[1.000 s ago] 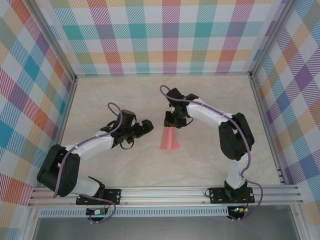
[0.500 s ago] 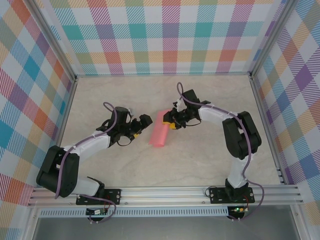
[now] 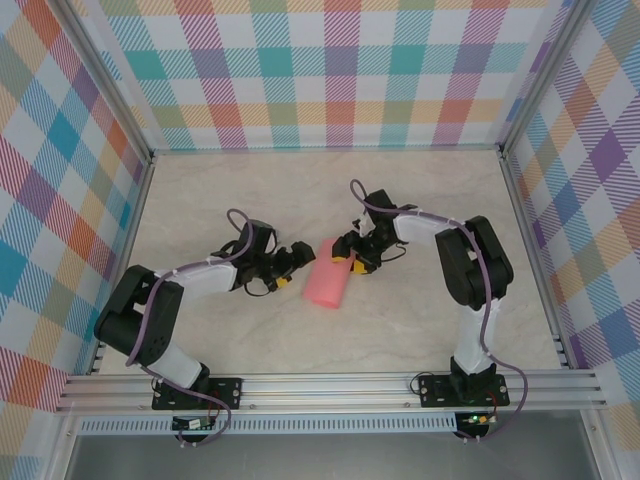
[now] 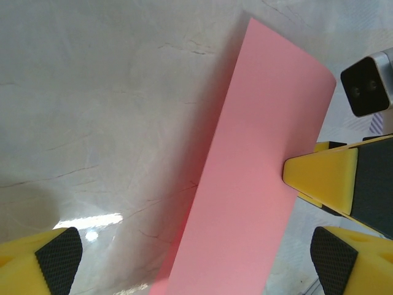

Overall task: Fold a paper plane with a square sheet of paper (pick it up from the middle)
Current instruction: Fold the square sheet of paper in half at the center of the table.

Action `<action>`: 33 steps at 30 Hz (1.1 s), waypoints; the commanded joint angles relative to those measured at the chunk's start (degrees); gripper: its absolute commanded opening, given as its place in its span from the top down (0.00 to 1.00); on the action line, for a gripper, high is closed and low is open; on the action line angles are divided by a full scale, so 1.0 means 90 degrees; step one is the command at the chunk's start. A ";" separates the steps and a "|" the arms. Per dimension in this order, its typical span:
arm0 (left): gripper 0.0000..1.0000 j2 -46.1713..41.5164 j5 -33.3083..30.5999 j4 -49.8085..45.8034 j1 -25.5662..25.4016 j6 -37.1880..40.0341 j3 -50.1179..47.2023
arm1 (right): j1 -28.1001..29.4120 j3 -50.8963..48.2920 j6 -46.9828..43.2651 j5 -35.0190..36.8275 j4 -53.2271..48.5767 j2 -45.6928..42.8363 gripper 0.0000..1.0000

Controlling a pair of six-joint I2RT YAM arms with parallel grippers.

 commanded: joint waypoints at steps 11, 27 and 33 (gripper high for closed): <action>0.28 0.0786 0.0852 0.0210 -0.0327 0.0265 0.0703 | -0.0176 -0.0803 0.0212 0.0092 0.0287 -0.0846 0.34; 0.61 0.1263 0.1813 0.0739 -0.0423 0.0382 0.0895 | -0.0217 -0.0936 0.0588 0.0023 0.0675 -0.0789 0.34; 0.86 0.1326 0.1573 0.0783 -0.0451 0.0199 0.0981 | -0.0303 -0.1102 0.0609 0.0156 0.0664 -0.1031 0.34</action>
